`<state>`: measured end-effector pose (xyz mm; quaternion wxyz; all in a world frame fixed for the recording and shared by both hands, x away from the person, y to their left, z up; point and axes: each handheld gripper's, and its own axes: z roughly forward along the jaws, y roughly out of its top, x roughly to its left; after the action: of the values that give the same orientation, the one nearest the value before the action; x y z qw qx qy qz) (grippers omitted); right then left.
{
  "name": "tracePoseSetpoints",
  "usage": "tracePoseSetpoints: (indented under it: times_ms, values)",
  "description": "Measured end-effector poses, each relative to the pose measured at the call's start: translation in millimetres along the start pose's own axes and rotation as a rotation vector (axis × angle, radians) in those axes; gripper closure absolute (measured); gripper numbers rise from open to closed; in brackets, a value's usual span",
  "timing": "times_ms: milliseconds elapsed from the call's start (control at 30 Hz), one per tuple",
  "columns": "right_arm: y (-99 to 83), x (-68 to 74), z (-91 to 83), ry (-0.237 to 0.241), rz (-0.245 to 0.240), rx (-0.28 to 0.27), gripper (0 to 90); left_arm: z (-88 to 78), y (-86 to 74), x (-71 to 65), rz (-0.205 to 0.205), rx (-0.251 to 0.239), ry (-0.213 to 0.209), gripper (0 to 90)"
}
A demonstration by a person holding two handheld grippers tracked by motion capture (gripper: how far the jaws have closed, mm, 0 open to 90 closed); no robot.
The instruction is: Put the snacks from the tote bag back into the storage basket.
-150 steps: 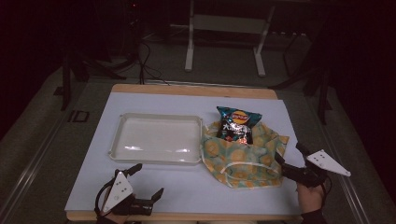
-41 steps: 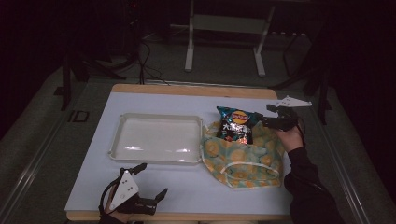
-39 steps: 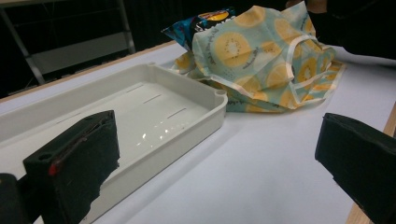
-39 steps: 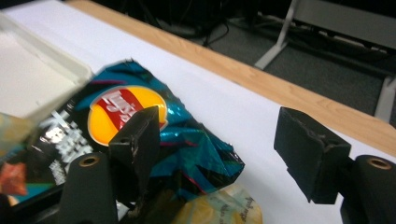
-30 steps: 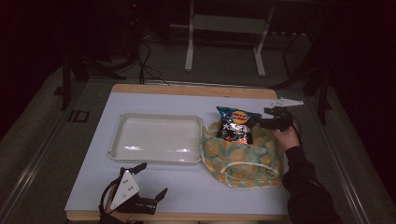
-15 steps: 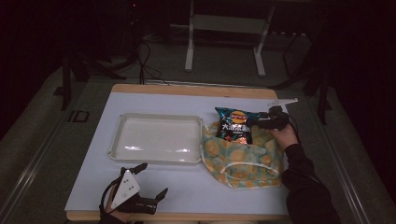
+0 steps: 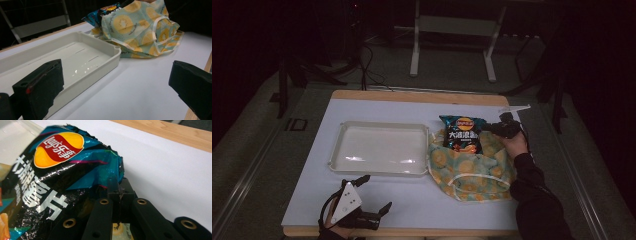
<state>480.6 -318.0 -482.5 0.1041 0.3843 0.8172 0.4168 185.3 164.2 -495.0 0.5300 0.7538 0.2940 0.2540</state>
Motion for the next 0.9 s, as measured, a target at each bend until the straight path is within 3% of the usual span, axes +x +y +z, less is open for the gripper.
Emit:
tracePoseSetpoints:
  times_ms: [333, 900]
  values:
    - [7.6, 14.6, -16.5, -0.012, -0.042, -0.023, 90.0, 0.2, 0.1, -0.2, 0.002, 0.000, 0.003, 0.2]
    - [25.4, 57.1, -57.0, 0.035, -0.125, -0.171, 90.0, 0.8, 0.4, -0.9, 0.005, 0.001, 0.012, 0.2]
